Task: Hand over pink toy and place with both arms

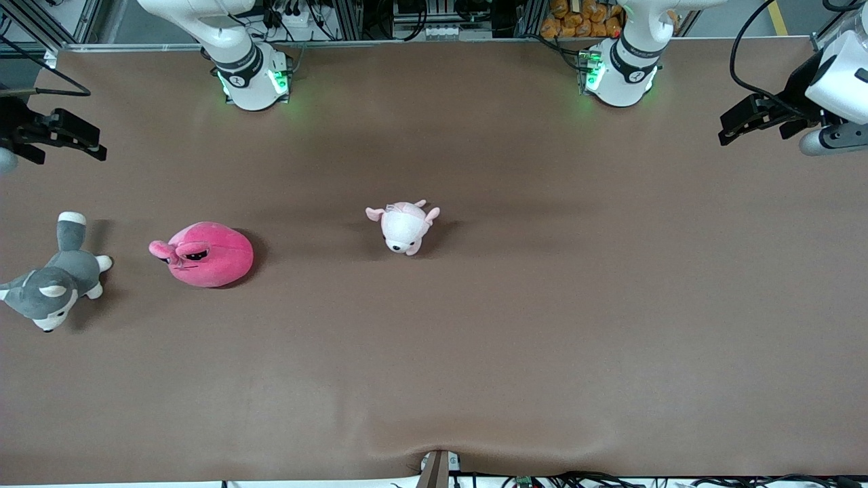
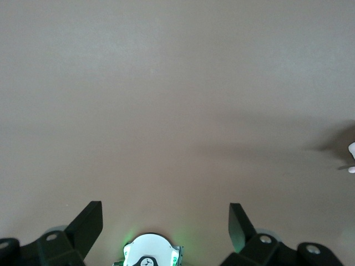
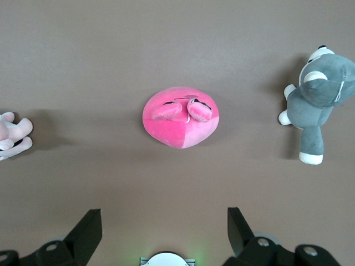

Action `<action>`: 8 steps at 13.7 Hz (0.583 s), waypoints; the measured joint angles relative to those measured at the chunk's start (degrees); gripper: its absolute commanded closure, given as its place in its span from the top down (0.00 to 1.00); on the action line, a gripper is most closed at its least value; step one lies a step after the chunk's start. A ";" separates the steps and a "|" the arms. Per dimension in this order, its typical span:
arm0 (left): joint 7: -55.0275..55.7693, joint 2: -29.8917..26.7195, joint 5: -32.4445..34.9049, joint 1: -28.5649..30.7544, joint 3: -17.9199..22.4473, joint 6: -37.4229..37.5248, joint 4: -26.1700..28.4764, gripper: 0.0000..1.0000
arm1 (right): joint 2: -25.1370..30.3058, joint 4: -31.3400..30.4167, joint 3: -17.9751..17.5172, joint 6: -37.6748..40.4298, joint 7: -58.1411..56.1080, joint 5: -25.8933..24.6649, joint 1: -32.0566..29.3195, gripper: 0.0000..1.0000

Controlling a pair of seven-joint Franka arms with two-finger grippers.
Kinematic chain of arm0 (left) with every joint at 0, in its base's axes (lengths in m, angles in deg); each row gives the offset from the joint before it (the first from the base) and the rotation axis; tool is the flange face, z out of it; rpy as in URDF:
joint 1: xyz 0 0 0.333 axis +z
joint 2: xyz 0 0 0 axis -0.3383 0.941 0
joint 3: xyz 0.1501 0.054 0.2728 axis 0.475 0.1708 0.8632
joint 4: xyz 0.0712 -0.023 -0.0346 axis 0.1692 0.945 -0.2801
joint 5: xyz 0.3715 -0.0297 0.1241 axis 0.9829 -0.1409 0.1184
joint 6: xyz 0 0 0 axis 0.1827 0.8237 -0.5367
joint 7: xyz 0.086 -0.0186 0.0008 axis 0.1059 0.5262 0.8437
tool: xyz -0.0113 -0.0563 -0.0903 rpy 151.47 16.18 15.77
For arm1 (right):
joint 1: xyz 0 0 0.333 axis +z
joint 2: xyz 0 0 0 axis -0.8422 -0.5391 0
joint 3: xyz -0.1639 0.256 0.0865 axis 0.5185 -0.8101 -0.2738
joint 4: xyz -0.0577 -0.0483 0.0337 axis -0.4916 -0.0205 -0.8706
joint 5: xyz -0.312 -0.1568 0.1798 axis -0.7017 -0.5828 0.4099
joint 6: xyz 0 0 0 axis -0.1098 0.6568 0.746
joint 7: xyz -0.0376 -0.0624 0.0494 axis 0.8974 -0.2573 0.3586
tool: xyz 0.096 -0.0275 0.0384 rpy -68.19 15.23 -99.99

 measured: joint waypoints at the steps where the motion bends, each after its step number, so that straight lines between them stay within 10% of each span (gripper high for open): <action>1: 0.00 0.04 0.00 0.00 -0.01 0.00 -0.01 1.00 | 0.00 -0.08 -0.05 0.01 0.59 0.06 0.04 1.00; 8: 0.00 0.05 0.00 0.10 0.14 0.13 -1.21 1.00 | 0.00 -0.43 -0.24 0.55 2.38 1.44 0.55 1.00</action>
